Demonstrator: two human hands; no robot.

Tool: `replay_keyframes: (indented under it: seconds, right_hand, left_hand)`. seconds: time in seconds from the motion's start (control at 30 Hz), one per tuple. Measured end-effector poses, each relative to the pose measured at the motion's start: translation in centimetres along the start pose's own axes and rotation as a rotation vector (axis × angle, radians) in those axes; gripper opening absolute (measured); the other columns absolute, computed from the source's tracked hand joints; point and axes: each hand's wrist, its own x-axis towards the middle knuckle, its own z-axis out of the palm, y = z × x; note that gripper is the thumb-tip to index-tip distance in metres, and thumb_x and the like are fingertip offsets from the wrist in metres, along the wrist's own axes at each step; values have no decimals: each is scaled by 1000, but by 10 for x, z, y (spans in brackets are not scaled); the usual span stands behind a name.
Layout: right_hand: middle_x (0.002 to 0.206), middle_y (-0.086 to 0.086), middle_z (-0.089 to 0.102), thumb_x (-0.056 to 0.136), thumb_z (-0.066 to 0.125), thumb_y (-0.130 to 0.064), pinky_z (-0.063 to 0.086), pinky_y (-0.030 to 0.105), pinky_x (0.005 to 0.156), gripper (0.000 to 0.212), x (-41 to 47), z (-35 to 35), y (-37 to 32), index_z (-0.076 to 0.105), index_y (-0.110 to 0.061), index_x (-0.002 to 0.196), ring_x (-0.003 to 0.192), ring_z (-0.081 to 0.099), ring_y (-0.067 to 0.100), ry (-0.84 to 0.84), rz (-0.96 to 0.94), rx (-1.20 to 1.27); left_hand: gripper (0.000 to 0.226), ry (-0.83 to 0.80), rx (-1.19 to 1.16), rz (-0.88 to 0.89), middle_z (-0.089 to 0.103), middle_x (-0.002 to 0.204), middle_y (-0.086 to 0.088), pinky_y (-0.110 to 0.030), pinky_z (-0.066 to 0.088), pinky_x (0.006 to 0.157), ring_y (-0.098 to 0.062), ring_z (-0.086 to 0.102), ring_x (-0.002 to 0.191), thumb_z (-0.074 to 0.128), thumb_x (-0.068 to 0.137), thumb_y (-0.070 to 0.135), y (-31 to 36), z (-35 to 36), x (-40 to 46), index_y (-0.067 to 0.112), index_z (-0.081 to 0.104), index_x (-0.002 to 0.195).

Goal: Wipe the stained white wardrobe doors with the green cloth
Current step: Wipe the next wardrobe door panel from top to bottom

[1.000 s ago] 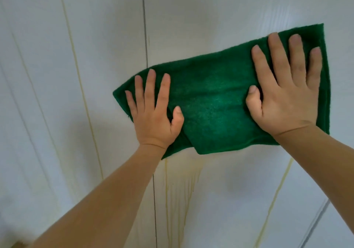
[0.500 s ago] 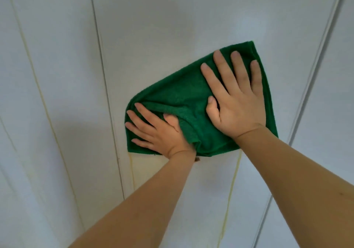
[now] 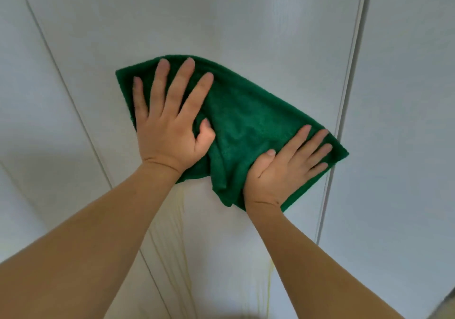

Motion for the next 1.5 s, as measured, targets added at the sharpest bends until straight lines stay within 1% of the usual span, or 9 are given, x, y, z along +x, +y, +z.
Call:
replay_keyframes:
  seconds: [0.13, 0.23, 0.4, 0.6, 0.7, 0.8, 0.97, 1.17, 1.5]
  right_hand:
    - [158, 20, 27, 87, 45, -32, 1, 57, 120, 71, 39, -8, -5, 30, -10, 153, 146, 18, 41, -123, -815, -105]
    - [158, 14, 30, 89, 44, -33, 8, 58, 120, 67, 73, -14, -22, 35, -12, 152, 147, 22, 37, -132, -1152, -115]
    - [157, 8, 35, 88, 46, -35, 13, 61, 118, 65, 66, -15, -28, 40, -20, 151, 146, 28, 34, -50, -967, -115]
    - [161, 17, 23, 81, 47, -35, 6, 65, 117, 80, 41, -13, -31, 27, -12, 155, 148, 16, 41, -41, -324, -119]
    - [160, 23, 19, 78, 45, -32, 4, 60, 119, 83, 33, -10, -33, 24, -5, 154, 148, 12, 43, -21, -125, -54]
    - [160, 26, 17, 77, 42, -30, 2, 58, 120, 84, 31, -7, -34, 23, 0, 154, 147, 11, 45, 22, -5, 2]
    - [157, 31, 17, 78, 43, -32, -5, 54, 119, 85, 25, -7, -20, 21, 5, 151, 145, 9, 47, -68, -236, -62]
    - [160, 18, 12, 88, 43, -38, -8, 53, 120, 70, 12, -7, 16, 39, 0, 147, 146, 8, 40, -199, -881, -199]
    - [164, 9, 4, 99, 31, -39, -10, 51, 120, 68, 18, -19, -24, 15, -8, 157, 152, 3, 29, -369, -1171, -116]
  left_hand:
    - [65, 78, -56, -716, 35, 159, -17, -68, 14, 118, -44, 26, 147, 33, 93, 39, 29, 9, -38, 15, 37, 153]
    - [66, 111, -111, -837, 37, 158, -19, -69, 15, 117, -45, 27, 147, 28, 94, 40, 33, 12, -43, 10, 40, 151]
    - [65, 51, -54, -706, 32, 160, -21, -70, 11, 118, -48, 23, 147, 27, 95, 39, 31, 14, -50, 13, 29, 154]
    - [69, -82, 16, 291, 30, 158, -11, -75, 11, 114, -45, 22, 147, 41, 94, 43, -20, 13, -81, 26, 26, 159]
    - [68, -44, 43, 304, 33, 158, -8, -71, 8, 117, -40, 22, 148, 42, 94, 43, -20, 12, -80, 28, 27, 159]
    - [67, -16, 24, 91, 32, 158, -6, -66, 9, 120, -36, 22, 150, 42, 94, 45, -7, 16, -86, 31, 26, 158]
    - [61, -8, -38, -295, 24, 159, -8, -63, 4, 120, -38, 17, 149, 32, 98, 46, 23, 17, -94, 28, 26, 157]
    - [66, -12, -37, -285, 23, 160, -9, -66, 5, 119, -41, 18, 148, 39, 95, 44, 23, 20, -94, 27, 22, 157]
    - [61, -246, -143, -69, 16, 162, -7, -61, 0, 122, -23, -5, 155, 33, 102, 43, -24, -15, -85, 19, 22, 157]
